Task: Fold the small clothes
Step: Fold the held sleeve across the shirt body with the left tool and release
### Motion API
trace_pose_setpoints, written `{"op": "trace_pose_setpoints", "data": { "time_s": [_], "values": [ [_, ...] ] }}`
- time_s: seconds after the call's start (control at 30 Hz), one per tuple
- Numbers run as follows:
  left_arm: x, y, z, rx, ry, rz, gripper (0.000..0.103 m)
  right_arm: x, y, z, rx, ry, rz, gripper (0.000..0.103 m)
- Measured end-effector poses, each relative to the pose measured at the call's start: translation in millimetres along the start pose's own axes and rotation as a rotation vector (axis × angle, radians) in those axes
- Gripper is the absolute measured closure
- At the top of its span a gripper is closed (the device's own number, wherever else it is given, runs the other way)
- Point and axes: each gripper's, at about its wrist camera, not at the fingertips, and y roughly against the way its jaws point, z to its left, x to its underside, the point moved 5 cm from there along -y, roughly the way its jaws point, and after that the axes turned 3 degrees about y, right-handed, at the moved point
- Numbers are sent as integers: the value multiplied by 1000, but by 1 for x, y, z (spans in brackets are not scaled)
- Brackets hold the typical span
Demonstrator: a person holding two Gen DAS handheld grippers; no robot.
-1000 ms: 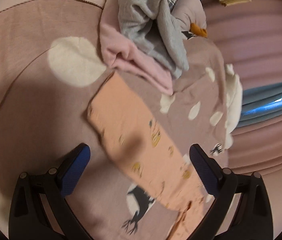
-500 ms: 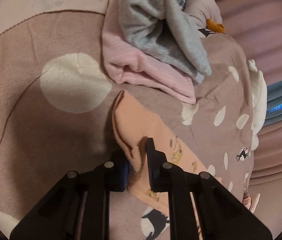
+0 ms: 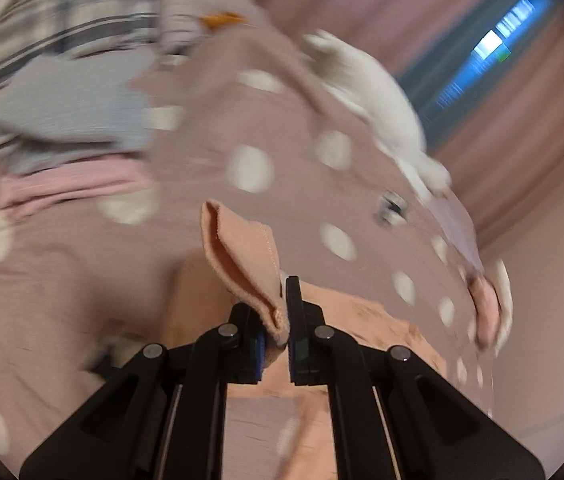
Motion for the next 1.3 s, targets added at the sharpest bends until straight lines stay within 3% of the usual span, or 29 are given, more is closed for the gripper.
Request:
{"op": "trace_pose_setpoints", "data": {
  "time_s": [0.17, 0.37, 0.5, 0.6, 0.67, 0.7, 0.73, 0.97, 1.13, 1.3],
  "values": [
    [45, -33, -104, 109, -164, 94, 98, 6, 8, -7, -5, -16, -10, 43],
    [114, -82, -186, 143, -310, 212, 98, 10, 17, -20, -13, -46, -31, 43],
    [160, -120, -216, 106, -411, 305, 95, 7, 22, -29, -9, -70, -47, 43],
    [189, -146, -215, 60, -449, 395, 82, 2, 20, -33, -5, -77, -51, 43],
    [201, -156, -212, 63, -440, 457, 64, -2, 19, -33, -17, -80, -51, 43],
    [205, -161, -209, 57, -432, 488, 42, -3, 17, -33, -25, -85, -50, 43],
    [207, -161, -208, 50, -433, 494, 31, -6, 16, -32, -36, -89, -49, 43],
    [178, -123, -181, 66, -422, 400, 27, -31, -4, -23, -93, -103, -39, 43],
    [159, -94, -136, 23, -378, 327, 26, -50, -35, -11, -107, -96, -8, 43],
    [155, -63, -85, -35, -332, 274, 26, -62, -62, -6, -59, -77, 21, 43]
  ]
}}
